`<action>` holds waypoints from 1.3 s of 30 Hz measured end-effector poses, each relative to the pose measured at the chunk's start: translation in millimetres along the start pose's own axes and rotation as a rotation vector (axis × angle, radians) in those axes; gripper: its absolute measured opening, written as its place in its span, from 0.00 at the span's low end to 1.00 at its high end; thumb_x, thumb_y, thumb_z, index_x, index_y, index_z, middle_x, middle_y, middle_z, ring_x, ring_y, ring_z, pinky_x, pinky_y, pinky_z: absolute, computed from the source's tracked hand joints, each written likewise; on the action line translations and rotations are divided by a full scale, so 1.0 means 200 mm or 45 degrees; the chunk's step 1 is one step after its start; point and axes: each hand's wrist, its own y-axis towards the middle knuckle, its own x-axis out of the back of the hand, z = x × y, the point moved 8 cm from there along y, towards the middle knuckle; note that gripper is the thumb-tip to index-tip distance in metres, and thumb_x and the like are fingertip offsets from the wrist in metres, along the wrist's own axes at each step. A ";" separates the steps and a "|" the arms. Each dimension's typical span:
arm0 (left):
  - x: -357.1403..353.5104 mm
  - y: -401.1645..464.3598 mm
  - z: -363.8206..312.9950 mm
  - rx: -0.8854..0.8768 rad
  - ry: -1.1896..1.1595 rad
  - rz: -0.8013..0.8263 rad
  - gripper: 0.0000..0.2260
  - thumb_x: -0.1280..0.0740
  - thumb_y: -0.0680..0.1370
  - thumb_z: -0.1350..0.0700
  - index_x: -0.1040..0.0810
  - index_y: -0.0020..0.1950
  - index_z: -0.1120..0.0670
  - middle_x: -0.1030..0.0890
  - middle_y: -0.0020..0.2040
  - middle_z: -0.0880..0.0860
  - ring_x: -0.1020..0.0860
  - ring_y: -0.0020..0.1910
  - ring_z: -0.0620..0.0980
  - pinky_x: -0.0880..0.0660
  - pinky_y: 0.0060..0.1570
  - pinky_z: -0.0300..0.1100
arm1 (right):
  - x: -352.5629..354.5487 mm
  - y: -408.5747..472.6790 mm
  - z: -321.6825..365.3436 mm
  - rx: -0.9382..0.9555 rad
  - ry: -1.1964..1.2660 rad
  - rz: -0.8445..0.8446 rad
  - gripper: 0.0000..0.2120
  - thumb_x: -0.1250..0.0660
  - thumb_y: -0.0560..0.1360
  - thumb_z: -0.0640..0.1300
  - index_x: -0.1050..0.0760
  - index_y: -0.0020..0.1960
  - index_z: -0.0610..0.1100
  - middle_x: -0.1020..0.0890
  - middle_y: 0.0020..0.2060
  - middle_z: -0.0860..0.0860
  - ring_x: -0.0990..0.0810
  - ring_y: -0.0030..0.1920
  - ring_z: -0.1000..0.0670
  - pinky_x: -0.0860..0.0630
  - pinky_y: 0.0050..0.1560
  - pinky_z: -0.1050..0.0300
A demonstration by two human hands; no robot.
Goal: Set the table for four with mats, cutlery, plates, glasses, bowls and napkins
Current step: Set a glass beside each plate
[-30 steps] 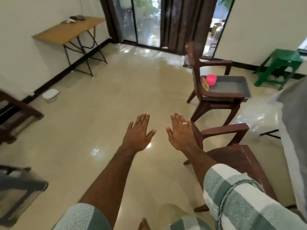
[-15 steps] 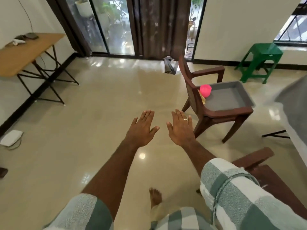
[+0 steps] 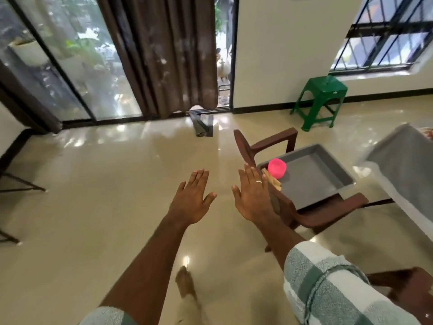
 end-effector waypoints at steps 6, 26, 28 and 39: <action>0.16 0.75 0.28 -0.176 -0.032 0.147 0.31 0.49 0.85 0.40 0.56 0.83 0.51 0.55 0.83 0.50 0.56 0.82 0.48 0.50 0.79 0.55 | -0.15 0.62 -0.04 -0.209 -0.128 0.003 0.27 0.48 0.83 0.57 0.40 0.78 0.45 0.39 0.79 0.46 0.41 0.79 0.43 0.48 0.76 0.36; -0.04 3.06 -0.29 -0.953 0.270 0.594 0.31 0.50 0.85 0.39 0.57 0.83 0.49 0.58 0.83 0.48 0.57 0.81 0.48 0.53 0.78 0.53 | -0.40 2.07 -1.15 -1.244 0.045 -0.191 0.24 0.43 0.82 0.54 0.36 0.75 0.45 0.29 0.72 0.46 0.34 0.74 0.43 0.46 0.76 0.35; -0.08 3.21 -0.41 -1.056 0.291 0.632 0.31 0.50 0.85 0.40 0.56 0.83 0.49 0.57 0.83 0.49 0.57 0.81 0.48 0.52 0.78 0.54 | -0.40 2.14 -1.23 -1.336 0.060 -0.196 0.25 0.44 0.82 0.55 0.38 0.76 0.46 0.31 0.74 0.46 0.35 0.75 0.43 0.48 0.76 0.36; -0.57 3.52 -0.78 -1.771 0.312 1.027 0.32 0.46 0.84 0.40 0.53 0.83 0.50 0.53 0.83 0.50 0.54 0.82 0.48 0.45 0.77 0.58 | -0.65 2.03 -1.28 -2.139 -0.049 -0.412 0.24 0.50 0.81 0.57 0.32 0.69 0.44 0.24 0.65 0.46 0.27 0.66 0.42 0.37 0.70 0.34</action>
